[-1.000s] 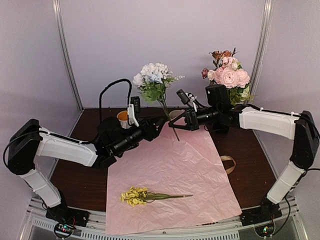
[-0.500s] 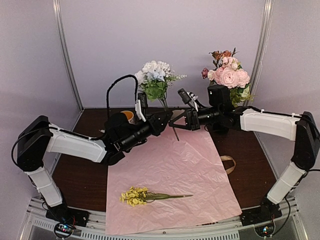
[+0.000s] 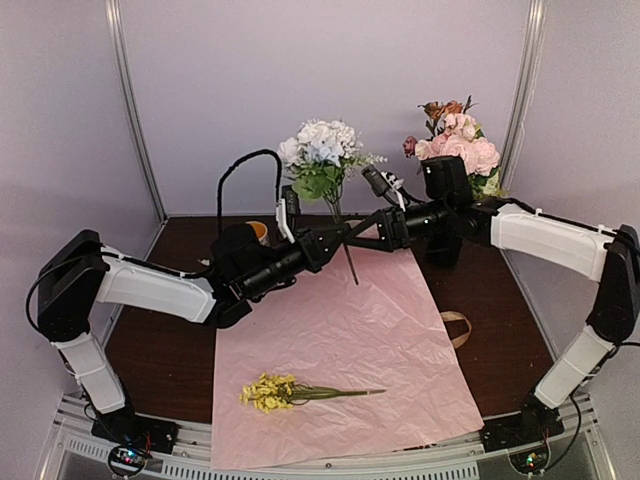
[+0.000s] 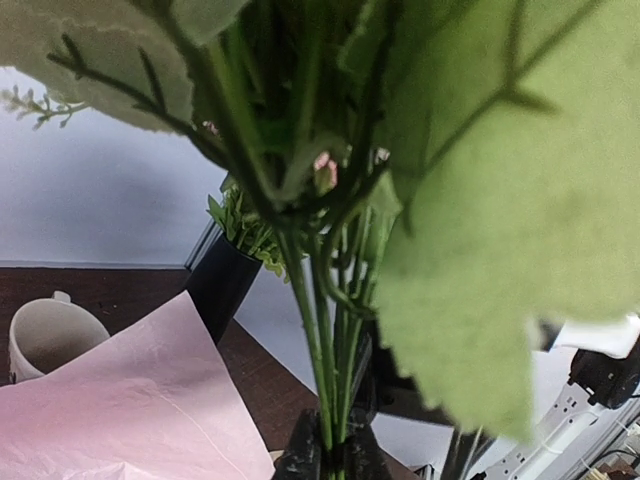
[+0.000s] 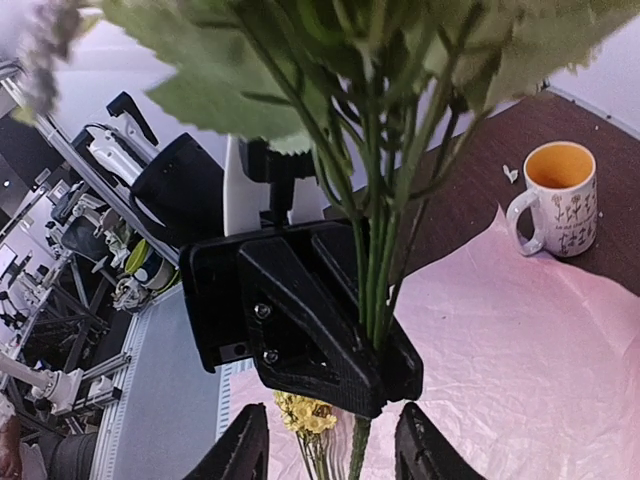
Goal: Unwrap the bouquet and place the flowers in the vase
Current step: Pass from the right arm to the left, then pass from the left arm to the right
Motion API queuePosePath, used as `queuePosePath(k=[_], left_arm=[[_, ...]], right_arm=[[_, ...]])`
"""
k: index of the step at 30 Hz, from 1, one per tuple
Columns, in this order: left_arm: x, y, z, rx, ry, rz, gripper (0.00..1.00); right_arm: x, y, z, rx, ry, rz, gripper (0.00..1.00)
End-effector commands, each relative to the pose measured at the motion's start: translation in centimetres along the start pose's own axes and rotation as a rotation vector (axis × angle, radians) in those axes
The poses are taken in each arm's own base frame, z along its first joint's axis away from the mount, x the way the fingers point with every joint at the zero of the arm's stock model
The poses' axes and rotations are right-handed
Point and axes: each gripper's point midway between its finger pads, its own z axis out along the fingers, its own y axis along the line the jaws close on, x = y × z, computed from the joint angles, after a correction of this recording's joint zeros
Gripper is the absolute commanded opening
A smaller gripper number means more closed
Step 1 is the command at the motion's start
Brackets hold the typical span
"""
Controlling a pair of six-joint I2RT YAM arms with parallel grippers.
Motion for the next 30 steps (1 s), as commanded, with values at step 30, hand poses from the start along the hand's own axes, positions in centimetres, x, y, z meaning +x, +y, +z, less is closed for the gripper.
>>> queuePosePath(k=[30], left_arm=[[-0.2, -2.5, 0.3, 0.083, 0.126, 0.103, 0.00]], right_arm=[[-2.8, -1.6, -2.6, 0.232, 0.000, 0.051, 0.42]])
